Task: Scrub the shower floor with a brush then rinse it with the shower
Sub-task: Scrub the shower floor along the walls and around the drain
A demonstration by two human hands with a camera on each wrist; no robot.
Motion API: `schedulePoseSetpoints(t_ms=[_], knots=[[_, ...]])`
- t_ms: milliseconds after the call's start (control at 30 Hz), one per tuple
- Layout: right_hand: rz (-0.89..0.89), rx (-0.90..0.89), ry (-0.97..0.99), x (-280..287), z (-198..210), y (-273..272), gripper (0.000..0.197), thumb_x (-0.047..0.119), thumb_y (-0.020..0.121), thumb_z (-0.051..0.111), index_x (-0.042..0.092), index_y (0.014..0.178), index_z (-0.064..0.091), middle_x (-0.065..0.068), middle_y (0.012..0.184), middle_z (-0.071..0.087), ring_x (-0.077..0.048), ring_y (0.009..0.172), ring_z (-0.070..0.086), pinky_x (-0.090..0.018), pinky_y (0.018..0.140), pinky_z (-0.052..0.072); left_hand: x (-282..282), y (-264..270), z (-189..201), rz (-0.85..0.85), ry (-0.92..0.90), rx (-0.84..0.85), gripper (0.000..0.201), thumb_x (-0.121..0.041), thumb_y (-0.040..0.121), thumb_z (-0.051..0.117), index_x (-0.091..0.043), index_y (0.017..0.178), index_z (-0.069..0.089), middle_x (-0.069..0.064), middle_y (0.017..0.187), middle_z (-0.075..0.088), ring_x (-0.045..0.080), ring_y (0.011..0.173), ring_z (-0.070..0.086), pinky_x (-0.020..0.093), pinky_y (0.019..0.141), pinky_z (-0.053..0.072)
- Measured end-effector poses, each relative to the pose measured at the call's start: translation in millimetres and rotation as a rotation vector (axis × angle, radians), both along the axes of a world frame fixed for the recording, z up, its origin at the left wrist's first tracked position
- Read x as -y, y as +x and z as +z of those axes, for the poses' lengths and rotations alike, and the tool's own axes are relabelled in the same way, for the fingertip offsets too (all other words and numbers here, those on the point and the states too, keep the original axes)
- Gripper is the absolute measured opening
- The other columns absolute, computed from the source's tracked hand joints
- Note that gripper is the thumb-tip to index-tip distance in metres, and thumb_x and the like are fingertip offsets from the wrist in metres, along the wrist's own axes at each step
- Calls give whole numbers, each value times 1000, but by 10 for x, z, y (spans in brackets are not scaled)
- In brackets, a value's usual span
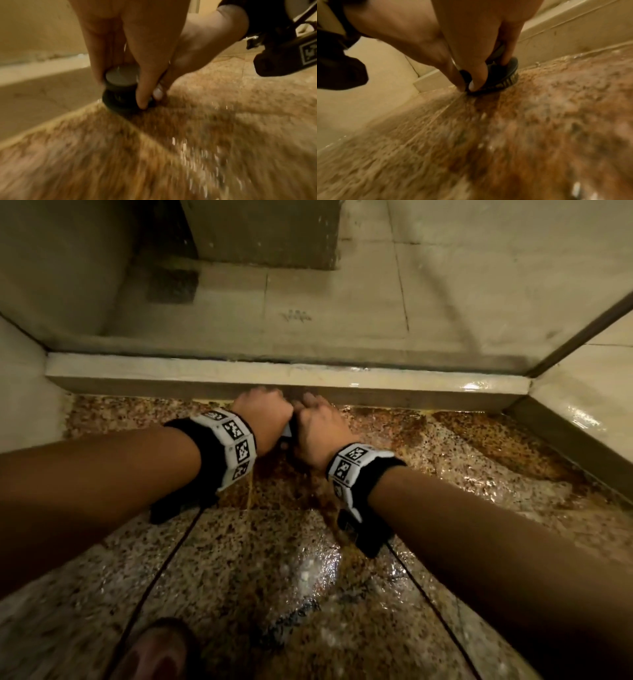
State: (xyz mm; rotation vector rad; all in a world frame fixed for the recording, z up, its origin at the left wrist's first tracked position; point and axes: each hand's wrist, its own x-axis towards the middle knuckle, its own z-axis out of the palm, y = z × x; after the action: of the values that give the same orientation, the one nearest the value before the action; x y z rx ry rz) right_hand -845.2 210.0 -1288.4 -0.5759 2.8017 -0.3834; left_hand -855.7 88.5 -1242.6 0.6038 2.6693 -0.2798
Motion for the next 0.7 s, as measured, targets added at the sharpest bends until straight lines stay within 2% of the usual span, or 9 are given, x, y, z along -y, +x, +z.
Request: schedulePoseSetpoints(t_ms=[67,133,167,267,367,533,600,667,700], knots=[[88,69,36,-32,145,5,44,44,76,75,14,106,64,-9,110,60,-28,102,59,-32,83,46,-54,21,119,13,-9,122,31,-33,78,71,-13,101,66,9,105,64,28,97,62,32,78,49],[162,175,53,-126,216,147,28,42,74,77,22,83,60,-1,89,63,-22,83,64,-28,72,51,-116,185,206,-25,-52,255,43,-43,64,83,-15,95,70,3,95,69,20,81,63,25,67,44],[199,232,69,-173,198,275,28,41,75,77,19,81,60,2,85,64,-19,78,65,-29,72,54,-135,307,214,-26,-59,318,48,-45,59,86,-16,94,71,1,93,70,16,75,60,23,64,42],[303,308,80,-266,120,652,42,52,73,75,21,101,69,4,89,70,-15,76,67,-31,71,58,-196,638,155,-49,-26,412,54,-46,57,87,-13,96,70,0,91,69,15,75,60,21,64,40],[265,258,157,-272,228,536,48,55,71,74,21,104,67,0,92,69,-18,78,65,-32,74,58,-218,567,151,-27,29,373,55,-51,55,86,-12,91,68,-4,77,57,14,70,53,21,65,41],[185,244,115,-247,330,247,64,46,76,74,14,127,50,-6,113,61,-22,93,59,-29,79,50,-194,244,226,145,151,284,44,-49,55,87,-23,61,51,-7,64,55,12,56,47,24,58,38],[142,281,39,-312,263,140,73,46,76,75,18,134,41,-8,120,61,-27,103,60,-33,85,50,-133,120,255,175,226,282,39,-47,59,85,-19,80,69,-1,79,67,16,67,58,25,62,41],[72,221,40,-469,219,-13,68,44,80,71,19,134,39,-10,124,57,-30,108,58,-38,88,50,-43,-8,267,246,324,197,52,-42,66,83,-14,107,69,3,104,69,21,92,62,24,73,42],[6,176,68,-568,189,-93,65,43,82,70,20,133,39,-11,124,55,-32,109,57,-40,88,50,4,-66,269,284,366,133,51,-39,69,81,-13,111,66,4,109,67,22,99,60,25,78,42]])
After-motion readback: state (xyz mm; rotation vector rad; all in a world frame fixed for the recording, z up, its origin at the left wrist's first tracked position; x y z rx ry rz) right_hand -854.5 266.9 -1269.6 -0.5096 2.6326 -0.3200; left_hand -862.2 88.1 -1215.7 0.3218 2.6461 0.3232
